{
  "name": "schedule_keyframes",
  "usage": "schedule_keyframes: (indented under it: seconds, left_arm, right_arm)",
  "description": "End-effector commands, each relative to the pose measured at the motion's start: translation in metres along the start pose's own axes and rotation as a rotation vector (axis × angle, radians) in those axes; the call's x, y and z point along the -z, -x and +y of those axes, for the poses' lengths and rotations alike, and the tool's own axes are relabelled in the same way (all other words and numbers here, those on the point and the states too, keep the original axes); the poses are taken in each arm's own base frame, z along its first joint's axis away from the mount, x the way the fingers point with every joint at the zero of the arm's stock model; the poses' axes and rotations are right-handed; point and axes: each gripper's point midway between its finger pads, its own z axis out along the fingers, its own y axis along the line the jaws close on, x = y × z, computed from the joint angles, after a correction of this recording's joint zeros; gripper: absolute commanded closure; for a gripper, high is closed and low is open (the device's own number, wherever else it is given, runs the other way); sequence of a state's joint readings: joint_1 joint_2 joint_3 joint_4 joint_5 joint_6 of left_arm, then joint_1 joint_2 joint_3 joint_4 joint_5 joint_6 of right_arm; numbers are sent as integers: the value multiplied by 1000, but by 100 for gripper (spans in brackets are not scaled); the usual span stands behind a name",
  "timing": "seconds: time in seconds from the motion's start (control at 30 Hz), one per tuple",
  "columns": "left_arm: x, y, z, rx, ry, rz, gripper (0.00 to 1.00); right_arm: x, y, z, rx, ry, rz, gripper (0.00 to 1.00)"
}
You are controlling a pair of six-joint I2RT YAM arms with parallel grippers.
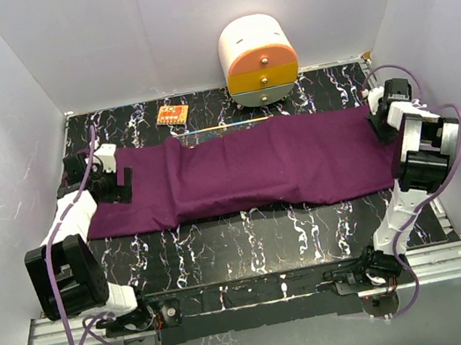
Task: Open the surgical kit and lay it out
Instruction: Open the surgical kit at the center of the board.
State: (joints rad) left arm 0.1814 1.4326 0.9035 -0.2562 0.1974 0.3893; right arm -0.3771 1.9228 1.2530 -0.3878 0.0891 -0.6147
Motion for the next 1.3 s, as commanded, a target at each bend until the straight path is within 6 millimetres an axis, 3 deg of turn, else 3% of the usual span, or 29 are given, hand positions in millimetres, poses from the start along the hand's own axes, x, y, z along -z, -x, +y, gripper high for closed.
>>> schedule_keyframes:
  seconds: [0.0,0.3,0.5,0.63,0.83,0.97,1.27]
  left_arm:
    - [-1,14,7,-6,16,-29,2]
    - [-21,18,19,83,53,16,2]
    - [-31,49,43,141,106,-27,2]
    - [-42,74,70,182,127,-39,2]
    - [-69,98,126,279,167,-41,2]
    - [-100,100,158,341,188,-19,3]
    - [-159,106,195,394,188,-29,9]
  right_arm:
    - [5,14,-8,17,7,5,59]
    - [23,70,14,15,148,-144,47]
    - [38,104,34,-34,236,-249,46]
    - [52,123,47,-67,302,-311,46]
    - [72,140,73,-46,341,-342,46]
    - [86,148,88,-31,356,-341,46]
    - [102,151,97,-51,356,-296,45]
